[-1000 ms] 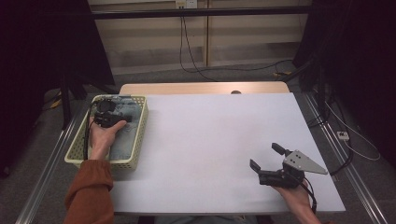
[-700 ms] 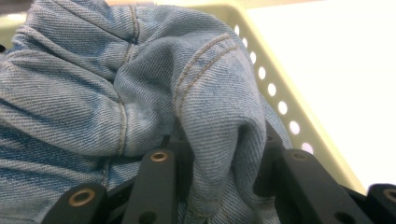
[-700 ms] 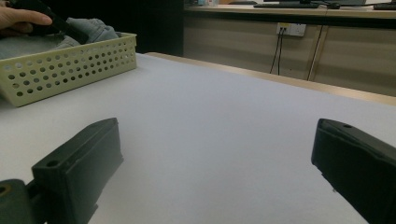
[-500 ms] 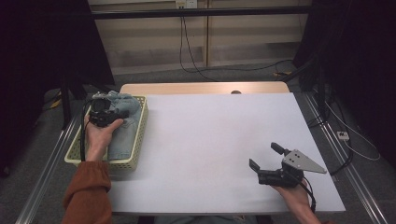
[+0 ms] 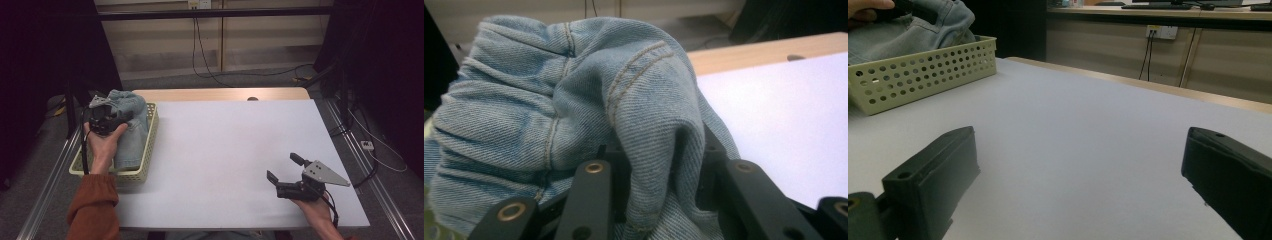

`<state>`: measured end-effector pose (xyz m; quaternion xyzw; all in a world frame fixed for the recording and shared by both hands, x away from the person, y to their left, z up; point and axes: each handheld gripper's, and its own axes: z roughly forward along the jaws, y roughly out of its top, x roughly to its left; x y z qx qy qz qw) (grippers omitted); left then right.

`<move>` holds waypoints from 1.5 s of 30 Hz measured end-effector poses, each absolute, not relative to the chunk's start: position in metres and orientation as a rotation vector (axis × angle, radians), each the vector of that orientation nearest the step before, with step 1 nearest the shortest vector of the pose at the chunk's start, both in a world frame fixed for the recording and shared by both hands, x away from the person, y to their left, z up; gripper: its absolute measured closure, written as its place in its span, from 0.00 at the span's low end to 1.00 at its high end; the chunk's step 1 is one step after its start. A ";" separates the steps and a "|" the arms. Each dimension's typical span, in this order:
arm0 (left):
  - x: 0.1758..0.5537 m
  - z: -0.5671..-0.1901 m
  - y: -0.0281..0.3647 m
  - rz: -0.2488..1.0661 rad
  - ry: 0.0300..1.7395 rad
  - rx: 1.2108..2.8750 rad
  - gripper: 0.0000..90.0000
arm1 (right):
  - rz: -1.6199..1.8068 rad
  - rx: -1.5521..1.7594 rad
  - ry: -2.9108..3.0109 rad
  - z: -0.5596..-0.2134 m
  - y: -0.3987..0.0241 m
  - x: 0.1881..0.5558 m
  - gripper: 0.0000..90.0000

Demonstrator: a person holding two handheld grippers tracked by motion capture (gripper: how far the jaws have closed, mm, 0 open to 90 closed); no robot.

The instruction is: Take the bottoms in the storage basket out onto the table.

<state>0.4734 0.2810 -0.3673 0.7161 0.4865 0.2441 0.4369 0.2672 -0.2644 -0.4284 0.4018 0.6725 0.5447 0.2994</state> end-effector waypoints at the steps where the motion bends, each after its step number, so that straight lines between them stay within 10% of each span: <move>1: 0.473 -0.366 0.281 0.607 1.210 1.766 0.76 | 1.446 1.065 1.787 -0.428 -0.264 0.267 0.02; 45: 0.444 -0.328 0.286 0.812 1.073 1.525 0.76 | 1.475 1.043 1.796 -0.427 -0.265 0.265 0.02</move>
